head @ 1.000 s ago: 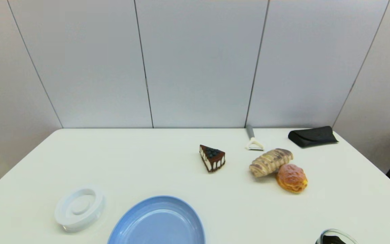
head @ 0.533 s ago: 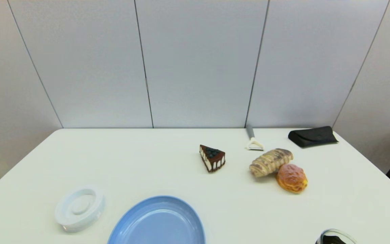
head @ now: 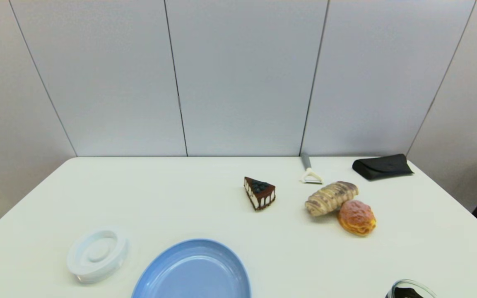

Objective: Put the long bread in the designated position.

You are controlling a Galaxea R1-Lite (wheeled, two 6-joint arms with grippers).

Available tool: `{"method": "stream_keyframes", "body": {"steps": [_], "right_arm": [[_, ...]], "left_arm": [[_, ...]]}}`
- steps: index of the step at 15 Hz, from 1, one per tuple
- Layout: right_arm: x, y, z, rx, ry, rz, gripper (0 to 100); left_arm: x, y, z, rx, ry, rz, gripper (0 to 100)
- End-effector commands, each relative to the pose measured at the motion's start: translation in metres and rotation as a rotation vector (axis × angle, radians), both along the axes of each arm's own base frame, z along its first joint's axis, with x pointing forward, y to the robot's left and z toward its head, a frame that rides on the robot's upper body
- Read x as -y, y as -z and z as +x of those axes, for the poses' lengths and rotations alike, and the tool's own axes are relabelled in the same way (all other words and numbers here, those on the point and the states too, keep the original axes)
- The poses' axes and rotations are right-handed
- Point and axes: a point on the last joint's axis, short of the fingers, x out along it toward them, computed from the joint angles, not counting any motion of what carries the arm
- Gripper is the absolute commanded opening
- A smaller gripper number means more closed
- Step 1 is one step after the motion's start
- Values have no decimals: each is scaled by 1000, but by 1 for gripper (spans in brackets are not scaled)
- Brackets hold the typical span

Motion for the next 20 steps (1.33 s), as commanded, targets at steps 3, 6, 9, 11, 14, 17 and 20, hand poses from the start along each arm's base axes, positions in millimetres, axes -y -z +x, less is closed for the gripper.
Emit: {"method": "stream_keyframes", "body": {"steps": [3, 6, 9, 11, 14, 17, 20], "right_arm": [[0, 0, 0, -1, -1, -1, 100], [0, 0, 0, -1, -1, -1, 100], [0, 0, 0, -1, -1, -1, 100], [0, 0, 0, -1, -1, -1, 100], [0, 0, 0, -1, -1, -4, 100], [0, 0, 0, 1, -2, -13, 100], [0, 0, 0, -1, -1, -2, 100]], "left_arm": [[0, 0, 0, 0, -17, -38, 100], [0, 0, 0, -2, -17, -38, 100], [0, 0, 0, -2, -17, -38, 100], [0, 0, 0, 0, -17, -40, 100], [0, 0, 0, -2, -17, -38, 100], [0, 0, 0, 0, -17, -40, 100], [0, 0, 0, 0, -17, -40, 100]]}}
